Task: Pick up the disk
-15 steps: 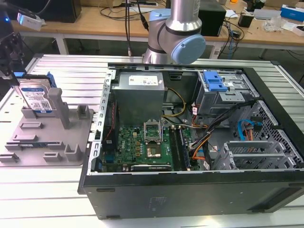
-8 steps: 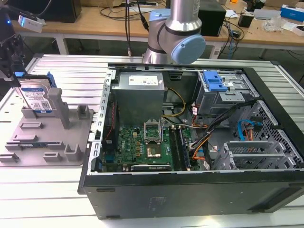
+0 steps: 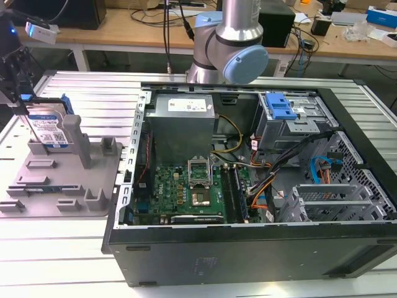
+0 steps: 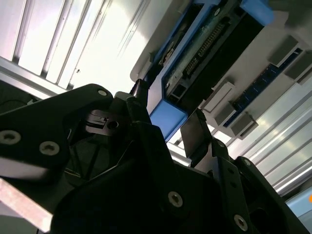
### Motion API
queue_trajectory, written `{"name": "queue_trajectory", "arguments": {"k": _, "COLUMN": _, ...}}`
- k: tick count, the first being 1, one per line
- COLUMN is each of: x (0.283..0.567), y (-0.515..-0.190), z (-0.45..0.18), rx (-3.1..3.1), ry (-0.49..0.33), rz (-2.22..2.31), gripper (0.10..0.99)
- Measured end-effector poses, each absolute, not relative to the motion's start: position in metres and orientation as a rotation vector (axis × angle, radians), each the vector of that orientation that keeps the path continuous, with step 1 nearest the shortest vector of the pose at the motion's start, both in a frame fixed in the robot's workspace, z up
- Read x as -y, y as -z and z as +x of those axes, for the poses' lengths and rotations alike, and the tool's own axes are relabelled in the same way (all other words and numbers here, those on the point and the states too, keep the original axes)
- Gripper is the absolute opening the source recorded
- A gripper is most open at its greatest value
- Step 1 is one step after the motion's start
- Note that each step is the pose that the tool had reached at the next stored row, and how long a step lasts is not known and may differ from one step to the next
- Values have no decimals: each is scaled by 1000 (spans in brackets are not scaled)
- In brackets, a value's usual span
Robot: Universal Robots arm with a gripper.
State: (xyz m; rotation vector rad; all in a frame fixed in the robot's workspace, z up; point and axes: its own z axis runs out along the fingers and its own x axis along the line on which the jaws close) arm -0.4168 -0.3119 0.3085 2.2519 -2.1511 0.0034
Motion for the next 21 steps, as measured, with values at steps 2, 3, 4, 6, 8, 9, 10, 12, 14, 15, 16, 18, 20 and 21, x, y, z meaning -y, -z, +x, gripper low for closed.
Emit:
{"name": "queue_trajectory", "arguments": {"k": 2, "x": 312, "y": -308, "z": -417, "rx": 2151, "ry": -4, "rz": 2253, "gripper": 541}}
{"name": "queue_trajectory", "arguments": {"k": 3, "x": 312, "y": -307, "z": -417, "rx": 2150, "ry": -4, "rz": 2253, "gripper": 541}}
{"name": "queue_trajectory", "arguments": {"k": 4, "x": 312, "y": -306, "z": -418, "rx": 2150, "ry": -4, "rz": 2254, "gripper": 541}}
{"name": "queue_trajectory", "arguments": {"k": 6, "x": 312, "y": -306, "z": -418, "rx": 2150, "ry": -5, "rz": 2254, "gripper": 541}}
{"name": "queue_trajectory", "arguments": {"k": 8, "x": 312, "y": -305, "z": -418, "rx": 2150, "ry": -5, "rz": 2254, "gripper": 541}}
{"name": "queue_trajectory", "arguments": {"k": 9, "x": 312, "y": -304, "z": -418, "rx": 2150, "ry": -5, "rz": 2254, "gripper": 541}}
{"name": "queue_trajectory", "arguments": {"k": 10, "x": 312, "y": -304, "z": -418, "rx": 2150, "ry": -5, "rz": 2254, "gripper": 541}}
{"name": "queue_trajectory", "arguments": {"k": 12, "x": 312, "y": -303, "z": -418, "rx": 2150, "ry": -5, "rz": 2254, "gripper": 541}}
{"name": "queue_trajectory", "arguments": {"k": 14, "x": 312, "y": -303, "z": -418, "rx": 2150, "ry": -5, "rz": 2254, "gripper": 541}}
{"name": "queue_trajectory", "arguments": {"k": 15, "x": 312, "y": -303, "z": -418, "rx": 2150, "ry": -5, "rz": 2254, "gripper": 541}}
{"name": "queue_trajectory", "arguments": {"k": 16, "x": 312, "y": -303, "z": -418, "rx": 2150, "ry": -5, "rz": 2254, "gripper": 541}}
{"name": "queue_trajectory", "arguments": {"k": 18, "x": 312, "y": -302, "z": -418, "rx": 2150, "ry": -5, "rz": 2254, "gripper": 541}}
{"name": "queue_trajectory", "arguments": {"k": 20, "x": 312, "y": -302, "z": -418, "rx": 2151, "ry": -5, "rz": 2254, "gripper": 541}}
{"name": "queue_trajectory", "arguments": {"k": 21, "x": 312, "y": -301, "z": -418, "rx": 2151, "ry": -5, "rz": 2254, "gripper": 541}}
